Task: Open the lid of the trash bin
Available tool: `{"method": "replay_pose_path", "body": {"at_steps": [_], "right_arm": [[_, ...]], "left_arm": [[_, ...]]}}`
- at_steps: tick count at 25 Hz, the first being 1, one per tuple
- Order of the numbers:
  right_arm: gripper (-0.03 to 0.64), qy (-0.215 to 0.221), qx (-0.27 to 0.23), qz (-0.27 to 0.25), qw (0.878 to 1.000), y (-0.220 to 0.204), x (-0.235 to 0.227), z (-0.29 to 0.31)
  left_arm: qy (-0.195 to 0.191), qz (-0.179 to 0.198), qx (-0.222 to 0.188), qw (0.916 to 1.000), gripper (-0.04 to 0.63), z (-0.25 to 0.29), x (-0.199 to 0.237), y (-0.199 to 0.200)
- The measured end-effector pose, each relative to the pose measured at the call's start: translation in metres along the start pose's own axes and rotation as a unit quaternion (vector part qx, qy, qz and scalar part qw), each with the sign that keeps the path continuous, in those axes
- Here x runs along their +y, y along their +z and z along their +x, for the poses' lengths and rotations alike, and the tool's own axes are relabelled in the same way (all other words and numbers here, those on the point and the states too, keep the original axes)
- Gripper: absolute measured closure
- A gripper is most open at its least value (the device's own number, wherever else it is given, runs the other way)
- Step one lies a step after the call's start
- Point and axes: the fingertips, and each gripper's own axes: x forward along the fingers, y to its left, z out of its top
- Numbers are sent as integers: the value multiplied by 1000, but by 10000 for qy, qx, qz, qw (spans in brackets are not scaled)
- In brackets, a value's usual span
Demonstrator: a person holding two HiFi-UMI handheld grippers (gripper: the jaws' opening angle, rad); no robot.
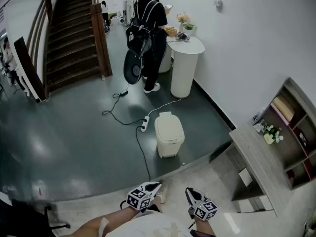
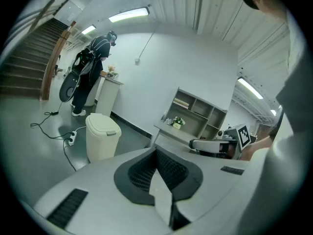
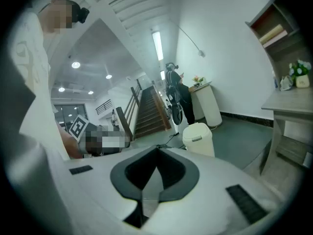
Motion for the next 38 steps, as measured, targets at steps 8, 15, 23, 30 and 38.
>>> {"method": "replay_pose_path", "body": {"at_steps": [8,15,23,30,38], "right_arm": [[614,125,-14,-71,9999,4,8,6],[612,204,-34,-143,9997,8,11,5],[612,111,-177,-43,9998,4,8,-4],[612,32,-217,18,9998,2,8,-14],[612,-53,-167,85,9998,-5,7,-22]], "left_arm": [[110,19,-118,9999,581,-12,4,3],[161,48,-170,9997,581,-14,-1,4],[205,95,-207,9995,581,-21,-5,2],[193,121,-237,9995,581,-23,-14,1],[120,82,-212,9997,581,-19,-19,-1]]}}
